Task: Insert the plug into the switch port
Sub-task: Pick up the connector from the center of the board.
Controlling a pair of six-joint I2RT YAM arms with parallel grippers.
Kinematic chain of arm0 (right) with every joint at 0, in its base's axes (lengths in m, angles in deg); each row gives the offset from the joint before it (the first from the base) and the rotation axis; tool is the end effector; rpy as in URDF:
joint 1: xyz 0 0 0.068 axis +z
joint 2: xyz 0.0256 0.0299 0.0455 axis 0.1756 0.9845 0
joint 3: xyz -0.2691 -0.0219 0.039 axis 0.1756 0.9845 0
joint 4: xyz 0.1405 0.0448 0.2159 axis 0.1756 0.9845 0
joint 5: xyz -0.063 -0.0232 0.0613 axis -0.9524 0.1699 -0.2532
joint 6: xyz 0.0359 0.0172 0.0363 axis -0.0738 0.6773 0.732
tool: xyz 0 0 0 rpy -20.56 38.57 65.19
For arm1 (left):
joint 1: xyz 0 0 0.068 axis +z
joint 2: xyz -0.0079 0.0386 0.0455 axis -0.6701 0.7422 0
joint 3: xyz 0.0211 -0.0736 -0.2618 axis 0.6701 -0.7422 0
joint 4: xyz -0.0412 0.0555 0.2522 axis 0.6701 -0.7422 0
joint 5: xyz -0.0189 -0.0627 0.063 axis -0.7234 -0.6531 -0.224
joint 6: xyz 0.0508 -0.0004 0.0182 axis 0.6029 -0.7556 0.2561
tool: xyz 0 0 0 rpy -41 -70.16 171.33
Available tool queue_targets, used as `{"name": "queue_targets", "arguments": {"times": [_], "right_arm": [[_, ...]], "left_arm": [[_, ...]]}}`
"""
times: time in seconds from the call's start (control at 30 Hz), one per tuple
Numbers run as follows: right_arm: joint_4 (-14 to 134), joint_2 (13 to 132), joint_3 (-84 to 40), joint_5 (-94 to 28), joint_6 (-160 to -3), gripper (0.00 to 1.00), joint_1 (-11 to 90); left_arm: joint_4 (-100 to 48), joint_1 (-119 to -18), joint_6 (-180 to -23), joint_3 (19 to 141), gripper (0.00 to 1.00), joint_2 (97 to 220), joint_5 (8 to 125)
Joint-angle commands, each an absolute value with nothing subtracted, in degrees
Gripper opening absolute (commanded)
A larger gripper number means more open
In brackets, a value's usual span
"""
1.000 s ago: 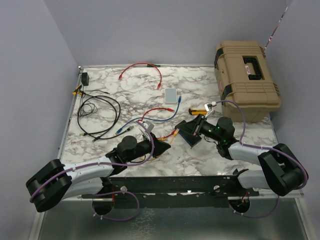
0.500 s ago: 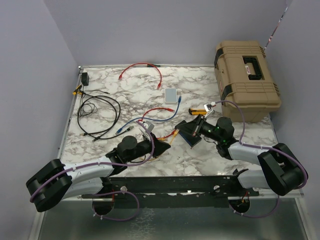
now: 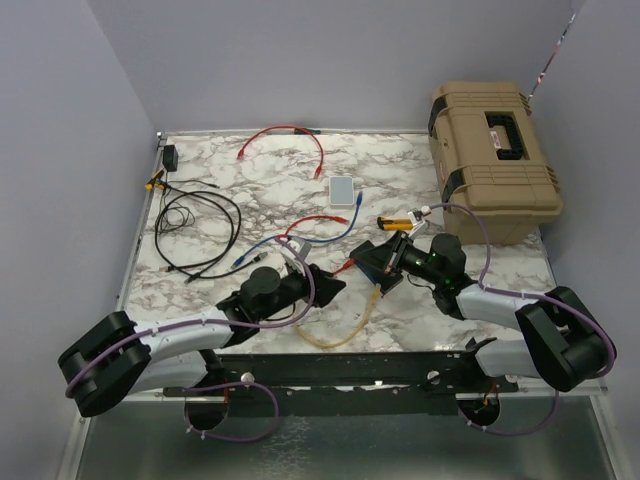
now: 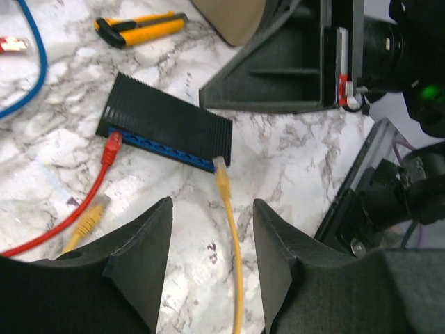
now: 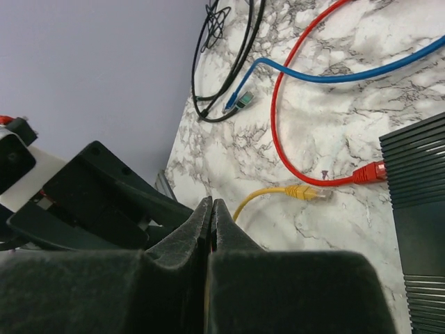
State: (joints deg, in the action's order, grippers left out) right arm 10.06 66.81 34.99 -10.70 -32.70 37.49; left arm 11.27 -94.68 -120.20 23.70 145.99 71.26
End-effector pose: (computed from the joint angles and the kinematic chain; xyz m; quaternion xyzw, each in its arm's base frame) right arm 0.2063 0.1269 0.1840 0.0083 0.7444 0.5683 0.3505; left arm 0.1317 -0.1757 0.1936 0.1658 0.7366 -0.4510 0.4759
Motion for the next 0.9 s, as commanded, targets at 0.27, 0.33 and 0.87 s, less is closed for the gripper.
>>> {"name": "queue_targets", "arguments": {"times": [0.27, 0.33, 0.87], "right_arm": [[27.8, 61.7, 31.4, -21.7, -39.9, 0.13, 37.9], [36.2, 58.8, 29.5, -27.6, -43.6, 0.16, 37.9], [66.3, 53.2, 19.4, -58.7, -54.3, 0.95, 37.7]], "left_arm": [[5.1, -101.2, -112.7, 32.5, 0.57, 154.0, 86.5], [3.8, -103.7, -111.9, 33.5, 0.57, 155.8, 88.7], [-6.4, -115.6, -111.4, 50.4, 0.55, 177.6, 102.1]]}}
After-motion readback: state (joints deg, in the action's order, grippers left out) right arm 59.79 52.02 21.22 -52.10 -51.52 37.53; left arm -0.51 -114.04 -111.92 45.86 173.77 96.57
